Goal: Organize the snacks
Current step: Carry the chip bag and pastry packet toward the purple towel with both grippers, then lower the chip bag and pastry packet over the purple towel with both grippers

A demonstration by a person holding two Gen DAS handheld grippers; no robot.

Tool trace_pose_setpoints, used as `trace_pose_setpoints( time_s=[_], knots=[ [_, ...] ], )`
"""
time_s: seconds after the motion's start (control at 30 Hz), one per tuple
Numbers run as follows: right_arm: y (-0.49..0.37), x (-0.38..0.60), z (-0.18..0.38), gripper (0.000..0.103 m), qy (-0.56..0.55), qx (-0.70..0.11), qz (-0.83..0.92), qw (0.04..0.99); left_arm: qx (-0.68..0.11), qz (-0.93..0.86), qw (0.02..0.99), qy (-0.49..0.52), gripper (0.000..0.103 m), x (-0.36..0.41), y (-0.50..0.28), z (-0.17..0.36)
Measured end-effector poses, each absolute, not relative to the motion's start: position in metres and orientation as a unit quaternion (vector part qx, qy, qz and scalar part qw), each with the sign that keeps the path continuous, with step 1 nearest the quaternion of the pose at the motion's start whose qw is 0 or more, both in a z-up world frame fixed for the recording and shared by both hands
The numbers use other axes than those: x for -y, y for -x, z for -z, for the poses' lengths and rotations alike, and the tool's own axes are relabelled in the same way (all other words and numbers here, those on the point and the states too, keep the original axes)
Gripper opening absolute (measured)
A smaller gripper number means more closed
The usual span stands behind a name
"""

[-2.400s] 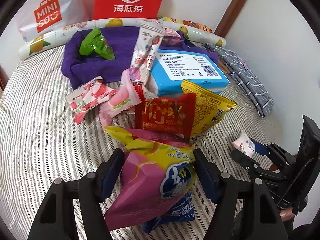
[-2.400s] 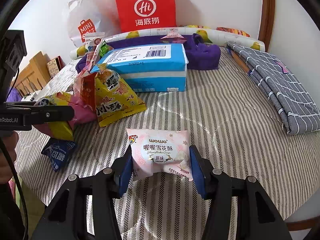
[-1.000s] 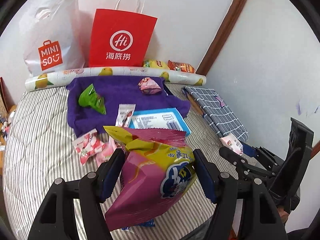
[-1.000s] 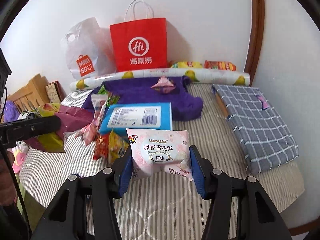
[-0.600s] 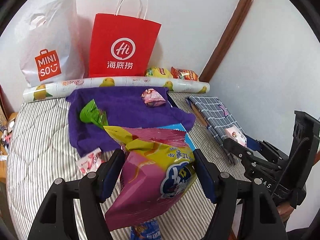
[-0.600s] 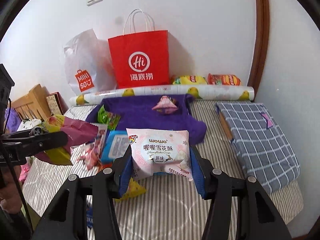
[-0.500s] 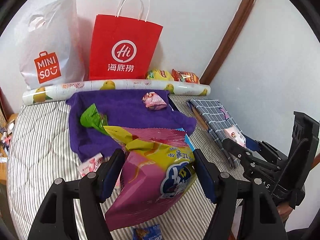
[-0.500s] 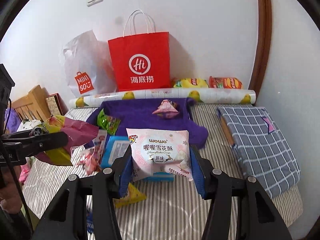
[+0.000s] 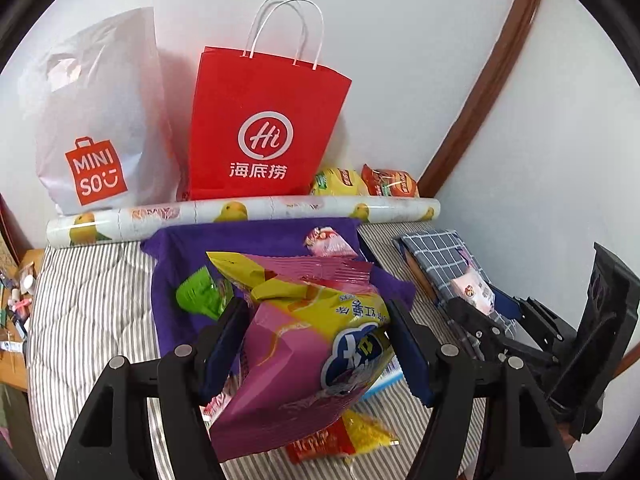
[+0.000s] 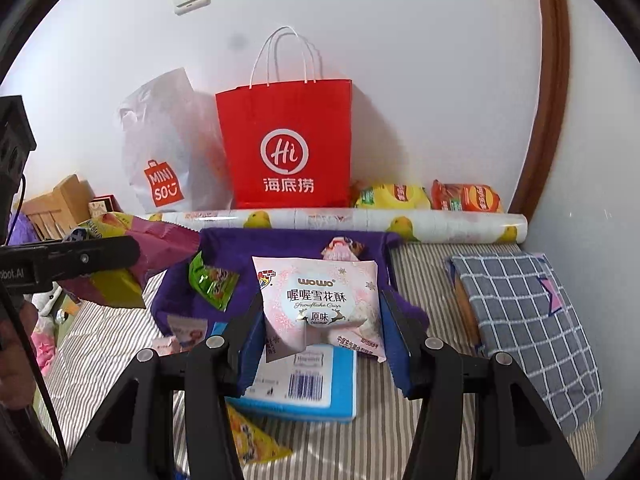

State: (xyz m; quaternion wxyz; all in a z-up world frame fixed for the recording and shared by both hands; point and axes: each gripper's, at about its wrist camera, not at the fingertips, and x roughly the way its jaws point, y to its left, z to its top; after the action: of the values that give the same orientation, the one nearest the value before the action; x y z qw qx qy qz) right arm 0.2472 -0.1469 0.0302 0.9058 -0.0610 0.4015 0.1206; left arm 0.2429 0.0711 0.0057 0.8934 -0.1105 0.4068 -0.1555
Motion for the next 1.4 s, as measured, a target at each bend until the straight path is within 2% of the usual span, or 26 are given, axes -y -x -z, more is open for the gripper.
trace_pose_setpoints(
  time_s=[0.7,0.97,1.4],
  knots=[
    [-0.32,0.144,-0.009,0.053,0.044,-0.399,-0.123,0.908,-0.409,0.12,0.898,0.11,0.068,-0.093,-0.317,0.01],
    [-0.346,0.142,0.025,0.053,0.041,-0.428,-0.131,0.893,-0.419,0.089,0.893,0.136,0.068,-0.116,-0.347,0.026],
    [-0.375,0.129,0.069,0.053,0.057,-0.459,-0.165,0.871,-0.453,0.057,0.882,0.111,0.068,-0.11,-0.389,0.069]
  ],
)
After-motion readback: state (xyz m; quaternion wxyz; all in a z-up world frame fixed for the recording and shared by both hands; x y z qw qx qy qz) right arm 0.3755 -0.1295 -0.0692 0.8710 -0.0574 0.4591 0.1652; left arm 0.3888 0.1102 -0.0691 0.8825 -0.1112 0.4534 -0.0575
